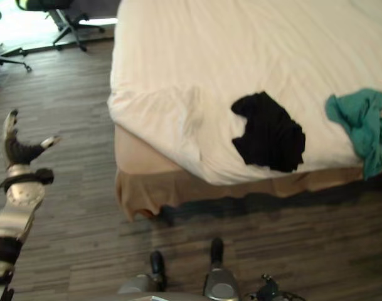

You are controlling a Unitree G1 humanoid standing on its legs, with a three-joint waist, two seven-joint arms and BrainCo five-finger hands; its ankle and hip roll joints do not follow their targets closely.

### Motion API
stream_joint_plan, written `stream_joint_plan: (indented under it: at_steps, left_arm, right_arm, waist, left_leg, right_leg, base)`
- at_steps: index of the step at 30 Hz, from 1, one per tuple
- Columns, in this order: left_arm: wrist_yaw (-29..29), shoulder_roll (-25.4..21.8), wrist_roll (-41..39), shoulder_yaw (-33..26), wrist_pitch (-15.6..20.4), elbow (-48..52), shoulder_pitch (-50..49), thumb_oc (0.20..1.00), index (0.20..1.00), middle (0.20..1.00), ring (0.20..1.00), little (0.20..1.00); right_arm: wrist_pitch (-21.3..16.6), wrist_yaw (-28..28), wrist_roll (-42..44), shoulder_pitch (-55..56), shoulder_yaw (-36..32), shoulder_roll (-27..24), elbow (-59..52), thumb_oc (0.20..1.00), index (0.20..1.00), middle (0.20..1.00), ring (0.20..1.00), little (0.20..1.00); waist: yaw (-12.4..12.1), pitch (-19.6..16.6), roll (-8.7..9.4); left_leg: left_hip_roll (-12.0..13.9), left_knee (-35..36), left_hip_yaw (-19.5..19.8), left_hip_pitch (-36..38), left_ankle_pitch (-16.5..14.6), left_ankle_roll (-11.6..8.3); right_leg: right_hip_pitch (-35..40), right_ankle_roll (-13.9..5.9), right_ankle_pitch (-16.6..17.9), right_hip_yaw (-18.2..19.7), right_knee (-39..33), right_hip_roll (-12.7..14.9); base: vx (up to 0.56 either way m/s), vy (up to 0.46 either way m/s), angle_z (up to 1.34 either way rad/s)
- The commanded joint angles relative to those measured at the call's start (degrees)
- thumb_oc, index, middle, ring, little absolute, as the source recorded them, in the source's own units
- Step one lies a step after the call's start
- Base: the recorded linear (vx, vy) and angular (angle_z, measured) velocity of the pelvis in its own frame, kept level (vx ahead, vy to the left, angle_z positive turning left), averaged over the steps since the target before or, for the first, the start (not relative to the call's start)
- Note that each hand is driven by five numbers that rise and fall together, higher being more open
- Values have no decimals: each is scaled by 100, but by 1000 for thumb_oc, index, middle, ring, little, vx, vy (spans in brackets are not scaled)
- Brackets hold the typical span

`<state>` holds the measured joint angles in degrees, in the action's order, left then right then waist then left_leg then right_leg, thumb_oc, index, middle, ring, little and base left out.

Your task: Tidy up the quilt and then pick up the clothes from the bed and put them into the laundry hamper.

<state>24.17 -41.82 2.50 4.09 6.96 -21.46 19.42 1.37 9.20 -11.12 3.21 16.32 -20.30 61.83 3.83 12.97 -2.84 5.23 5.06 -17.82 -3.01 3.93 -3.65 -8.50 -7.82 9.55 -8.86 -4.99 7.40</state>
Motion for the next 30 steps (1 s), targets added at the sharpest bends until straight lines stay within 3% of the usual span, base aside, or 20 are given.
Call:
stream_joint_plan:
  at_steps: [1,2,3,4,7,10,11,12,16,17,18,19,21,22,25,26,30]
  left_arm:
    - [213,-653,1258,891,-255,-821,1811,1000,1000,1000,1000,1000]
    - [164,-712,1633,1602,-528,-1479,2619,1000,1000,1000,1000,1000]
    - [167,-709,1630,1621,-525,-1492,2641,1000,1000,1000,1000,1000]
    - [110,-657,1992,2426,-787,-2462,3659,1000,1000,1000,1000,1000]
    - [-75,-410,2390,3242,-1023,-3467,4630,1000,1000,1000,1000,1000]
    - [-362,-131,2804,3669,-1152,-4120,4929,1000,1000,1000,1000,1000]
    - [-552,37,2947,3739,-1129,-4395,4813,369,369,369,369,369]
    - [-689,80,3040,3768,-1131,-4454,4686,200,200,200,200,200]
    - [-1153,200,3188,3624,-1178,-4645,4072,200,200,200,200,200]
    - [-1260,229,3196,3526,-1193,-4642,3864,388,388,388,388,388]
    - [-1330,227,3203,3339,-1230,-4646,3499,517,517,517,517,517]
    - [-1377,209,3237,3220,-1212,-4641,3200,1000,1000,1000,1000,1000]
    - [-1504,-94,3298,2539,-1163,-4408,1867,1000,1000,1000,1000,1000]
    - [-1508,-96,3304,2513,-1168,-4387,1832,1000,1000,1000,1000,1000]
    - [-1474,-199,3142,1563,-1103,-4281,303,1000,1000,1000,1000,1000]
    - [-1429,-127,2989,997,-1067,-4414,-527,1000,1000,1000,1000,1000]
    - [-1386,211,2634,353,-1096,-4752,-1415,1000,1000,1000,1000,1000]
  right_arm:
    - [-163,60,123,-580,235,-75,-36,1000,1000,1000,1000,1000]
    - [-202,112,148,-710,280,-137,-86,1000,1000,1000,1000,1000]
    - [-202,112,147,-711,270,-131,-85,1000,1000,1000,1000,1000]
    - [-240,253,192,-785,337,-193,-179,1000,1000,1000,1000,1000]
    - [-266,375,292,-850,422,-107,-173,1000,1000,1000,1000,1000]
    - [-275,373,524,-871,506,32,-15,1000,1000,1000,1000,1000]
    - [-273,373,660,-879,501,118,193,1000,1000,1000,1000,1000]
    - [-257,366,690,-888,493,145,302,1000,1000,1000,1000,1000]
    - [-178,354,767,-970,387,97,500,1000,1000,1000,1000,1000]
    - [-154,344,785,-995,337,53,508,1000,1000,1000,1000,1000]
    - [-134,338,862,-1074,224,-71,428,1000,1000,1000,1000,1000]
    - [-143,331,870,-1057,173,-145,292,1000,1000,1000,1000,1000]
    - [-194,226,823,-994,-64,-566,-862,1000,1000,1000,1000,1000]
    - [-183,222,822,-979,-52,-579,-882,1000,1000,1000,1000,1000]
    - [-331,140,686,-881,-330,-1048,-2404,1000,1000,1000,1000,1000]
    - [-475,78,649,-905,-476,-1302,-3320,1000,1000,1000,1000,1000]
    - [-569,97,686,-1152,-564,-1438,-4045,1000,1000,1000,1000,1000]
  waist:
    - [467,433,241]
    - [555,535,256]
    - [540,532,260]
    - [690,696,273]
    - [754,920,307]
    - [805,1059,342]
    - [799,1110,359]
    - [783,1105,359]
    - [731,1025,336]
    - [716,987,328]
    - [686,915,317]
    - [672,853,313]
    - [552,640,338]
    - [569,635,331]
    - [395,453,380]
    - [280,362,404]
    - [60,224,418]
  left_leg:
    - [443,-6,-319,194,-107,-463]
    - [456,-6,-396,62,-29,-458]
    - [456,-6,-401,56,-28,-458]
    - [455,-6,-468,-38,5,-449]
    - [482,-6,-527,-166,77,-446]
    - [520,-6,-583,-232,121,-469]
    - [546,-6,-608,-239,134,-484]
    - [567,-6,-614,-228,137,-489]
    - [609,-6,-605,-170,124,-505]
    - [616,-6,-599,-140,108,-503]
    - [629,-6,-595,-94,93,-510]
    - [635,-6,-590,-52,74,-511]
    - [648,-6,-572,163,-18,-516]
    - [648,-6,-569,170,-20,-517]
    - [630,-6,-541,385,-122,-499]
    - [620,-6,-534,501,-165,-486]
    - [577,-6,-479,573,-197,-451]
  right_leg:
    - [338,-544,-682,188,-1,305]
    - [154,-555,-578,270,-1,293]
    - [144,-554,-575,276,-1,292]
    - [-40,-575,-520,358,47,268]
    - [-235,-598,-468,366,100,272]
    - [-329,-618,-439,386,115,258]
    - [-340,-609,-445,377,136,246]
    - [-323,-602,-454,364,140,246]
    - [-227,-582,-509,309,136,251]
    - [-190,-570,-527,298,134,251]
    - [-138,-560,-554,272,143,249]
    - [-86,-546,-572,257,143,252]
    - [162,-515,-646,209,131,252]
    - [173,-516,-646,205,127,251]
    - [433,-494,-708,138,101,258]
    - [579,-488,-727,99,85,273]
    - [714,-475,-740,6,79,299]
  base:
    - [-156,23,-59]
    - [-109,19,-51]
    - [-144,16,-48]
    - [-85,-8,-39]
    - [-73,-27,-36]
    - [-26,-29,-17]
    - [-5,-31,-20]
    - [3,-21,-19]
    - [19,0,2]
    - [51,21,9]
    - [63,23,5]
    - [76,36,1]
    - [120,57,-3]
    - [110,53,-10]
    - [92,42,1]
    - [74,48,17]
    - [44,45,20]
